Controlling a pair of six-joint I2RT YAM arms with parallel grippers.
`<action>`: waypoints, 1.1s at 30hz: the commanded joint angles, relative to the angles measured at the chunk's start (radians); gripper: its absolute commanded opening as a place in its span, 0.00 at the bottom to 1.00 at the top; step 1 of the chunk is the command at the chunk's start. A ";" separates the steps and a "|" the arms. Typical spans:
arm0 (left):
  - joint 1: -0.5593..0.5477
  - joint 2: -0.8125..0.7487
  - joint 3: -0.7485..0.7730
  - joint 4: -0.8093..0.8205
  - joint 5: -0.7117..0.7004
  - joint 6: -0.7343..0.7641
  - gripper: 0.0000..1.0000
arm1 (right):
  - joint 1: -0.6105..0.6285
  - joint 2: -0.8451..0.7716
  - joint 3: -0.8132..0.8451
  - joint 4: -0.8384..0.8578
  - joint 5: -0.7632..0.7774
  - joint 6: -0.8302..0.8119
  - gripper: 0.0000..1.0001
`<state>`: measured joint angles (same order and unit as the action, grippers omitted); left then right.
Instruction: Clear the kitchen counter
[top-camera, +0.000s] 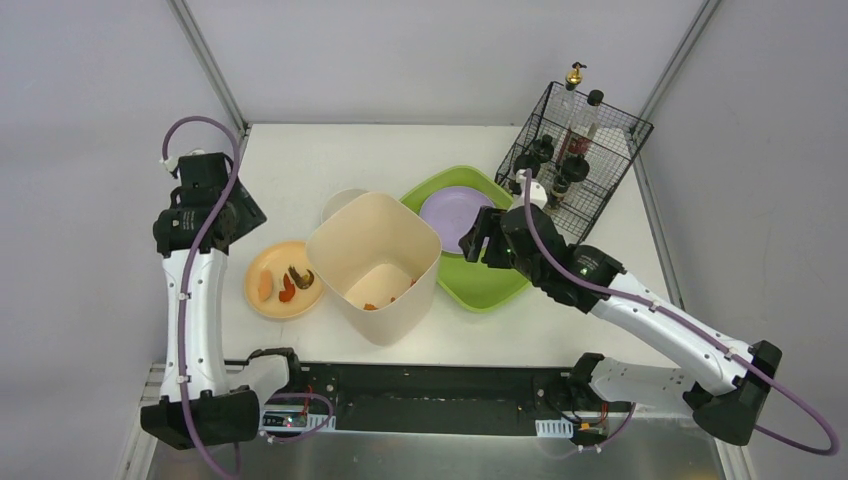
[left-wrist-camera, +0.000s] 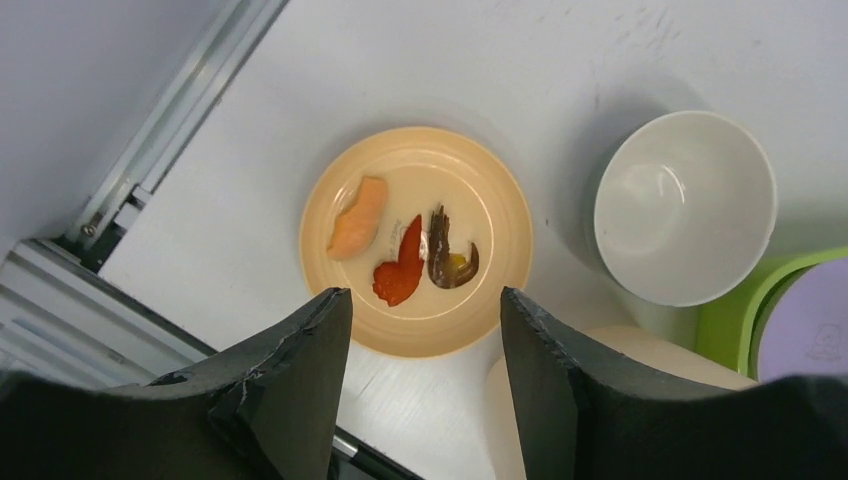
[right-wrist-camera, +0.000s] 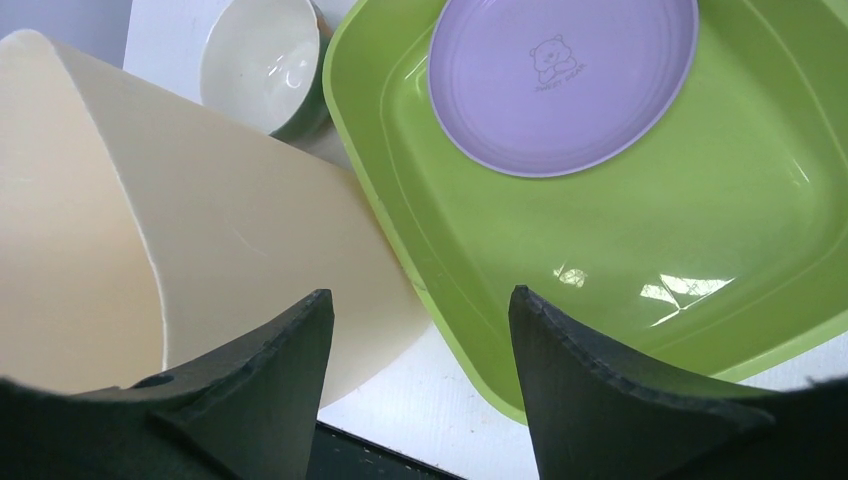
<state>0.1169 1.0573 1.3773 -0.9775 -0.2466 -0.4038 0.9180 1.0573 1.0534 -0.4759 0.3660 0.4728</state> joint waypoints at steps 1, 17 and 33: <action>0.081 0.010 -0.094 0.039 0.120 -0.023 0.58 | 0.009 -0.025 0.005 0.031 -0.033 -0.019 0.68; 0.211 0.097 -0.414 0.184 0.177 -0.157 0.70 | 0.061 0.008 0.063 0.028 -0.056 -0.026 0.68; 0.462 0.283 -0.468 0.290 0.359 -0.029 0.77 | 0.131 0.092 0.040 0.115 -0.092 -0.016 0.68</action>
<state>0.5499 1.3048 0.9165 -0.7292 0.0227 -0.4808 1.0325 1.1416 1.0790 -0.4339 0.2981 0.4587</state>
